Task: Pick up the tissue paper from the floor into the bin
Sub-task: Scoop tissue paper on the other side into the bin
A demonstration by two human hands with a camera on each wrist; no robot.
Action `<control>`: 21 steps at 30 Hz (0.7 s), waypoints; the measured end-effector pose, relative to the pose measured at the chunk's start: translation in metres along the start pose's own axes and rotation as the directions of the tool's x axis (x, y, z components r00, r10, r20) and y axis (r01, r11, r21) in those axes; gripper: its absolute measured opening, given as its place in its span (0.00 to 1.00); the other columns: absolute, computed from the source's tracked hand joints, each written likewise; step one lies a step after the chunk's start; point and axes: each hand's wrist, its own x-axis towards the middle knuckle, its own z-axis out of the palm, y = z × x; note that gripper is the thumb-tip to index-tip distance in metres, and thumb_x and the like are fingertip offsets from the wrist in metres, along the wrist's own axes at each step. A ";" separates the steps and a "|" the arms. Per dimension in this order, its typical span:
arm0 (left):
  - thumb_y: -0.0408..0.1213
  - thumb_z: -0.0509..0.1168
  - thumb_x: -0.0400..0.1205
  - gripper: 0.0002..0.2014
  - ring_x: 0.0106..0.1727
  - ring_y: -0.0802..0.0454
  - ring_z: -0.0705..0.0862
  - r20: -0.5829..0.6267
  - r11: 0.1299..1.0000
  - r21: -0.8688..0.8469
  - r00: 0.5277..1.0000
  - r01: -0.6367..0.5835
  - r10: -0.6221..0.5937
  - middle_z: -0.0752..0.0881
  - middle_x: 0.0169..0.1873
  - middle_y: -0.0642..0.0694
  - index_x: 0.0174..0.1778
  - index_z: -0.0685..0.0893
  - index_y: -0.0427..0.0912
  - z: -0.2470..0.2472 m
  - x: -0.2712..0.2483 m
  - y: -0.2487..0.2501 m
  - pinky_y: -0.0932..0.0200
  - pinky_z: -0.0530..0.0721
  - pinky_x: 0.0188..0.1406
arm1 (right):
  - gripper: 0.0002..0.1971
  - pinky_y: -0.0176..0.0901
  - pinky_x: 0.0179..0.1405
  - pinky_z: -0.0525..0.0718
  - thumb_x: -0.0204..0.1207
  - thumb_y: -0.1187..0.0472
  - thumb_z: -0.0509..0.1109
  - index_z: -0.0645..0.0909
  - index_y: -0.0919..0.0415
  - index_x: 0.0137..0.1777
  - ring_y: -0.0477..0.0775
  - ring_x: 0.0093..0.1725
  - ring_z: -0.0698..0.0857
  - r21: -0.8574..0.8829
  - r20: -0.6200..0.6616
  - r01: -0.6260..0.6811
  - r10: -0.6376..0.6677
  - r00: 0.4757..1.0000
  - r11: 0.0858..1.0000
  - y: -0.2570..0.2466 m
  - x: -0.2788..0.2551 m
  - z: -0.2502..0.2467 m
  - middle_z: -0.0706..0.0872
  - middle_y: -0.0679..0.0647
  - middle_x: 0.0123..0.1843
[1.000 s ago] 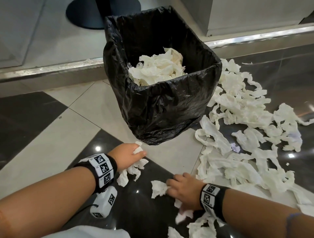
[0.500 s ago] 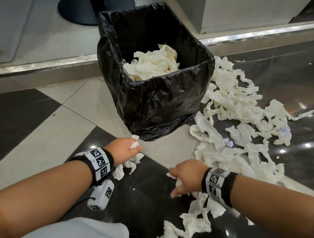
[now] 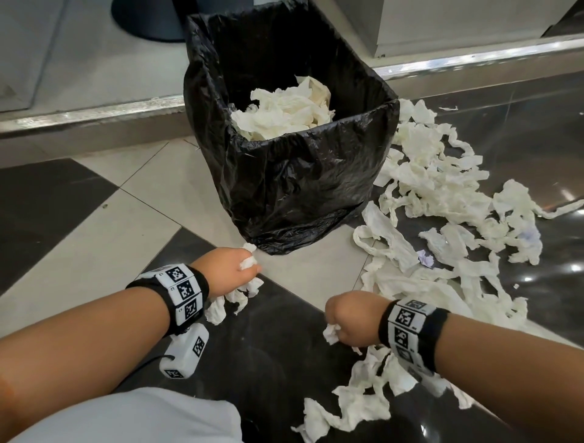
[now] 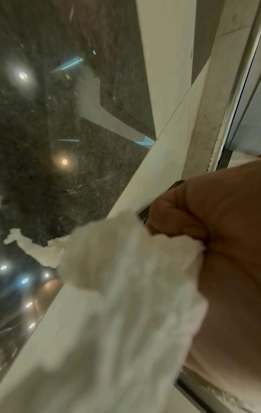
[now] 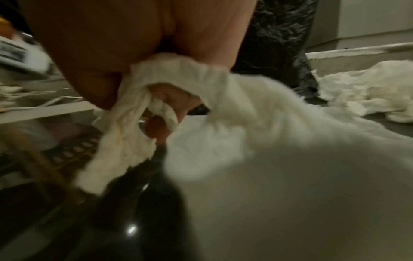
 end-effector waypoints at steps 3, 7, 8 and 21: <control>0.53 0.57 0.82 0.13 0.32 0.57 0.74 0.005 0.998 0.058 1.000 -0.019 0.019 0.74 0.28 0.54 0.38 0.72 0.50 -0.001 -0.001 0.002 0.66 0.66 0.28 | 0.16 0.52 0.49 0.82 0.78 0.57 0.63 0.67 0.53 0.65 0.61 0.50 0.82 -0.063 0.161 0.155 -0.143 0.977 0.986 -0.016 -0.011 0.026 0.80 0.58 0.52; 0.53 0.57 0.83 0.12 0.33 0.56 0.75 0.002 0.998 0.064 1.000 -0.022 0.022 0.74 0.28 0.55 0.41 0.73 0.48 -0.005 -0.001 0.002 0.65 0.67 0.29 | 0.33 0.58 0.42 0.78 0.71 0.47 0.73 0.62 0.52 0.72 0.70 0.53 0.80 -0.265 0.419 0.344 -0.213 0.882 0.901 -0.021 -0.013 0.066 0.75 0.66 0.62; 0.53 0.57 0.83 0.12 0.33 0.55 0.76 0.001 0.998 0.057 1.000 -0.014 0.014 0.74 0.28 0.55 0.42 0.74 0.48 -0.006 0.000 0.002 0.63 0.68 0.30 | 0.30 0.57 0.40 0.78 0.72 0.51 0.72 0.64 0.54 0.71 0.72 0.53 0.80 -0.291 0.417 0.355 -0.216 0.883 0.888 -0.019 -0.011 0.070 0.75 0.67 0.62; 0.52 0.58 0.82 0.13 0.37 0.50 0.78 -0.018 1.000 0.020 1.000 -0.001 0.001 0.76 0.29 0.53 0.41 0.75 0.46 -0.008 0.003 -0.006 0.61 0.69 0.31 | 0.20 0.52 0.50 0.77 0.78 0.53 0.62 0.71 0.54 0.69 0.64 0.58 0.79 -0.112 -0.088 0.198 -0.208 0.974 0.974 -0.027 0.011 0.022 0.78 0.61 0.60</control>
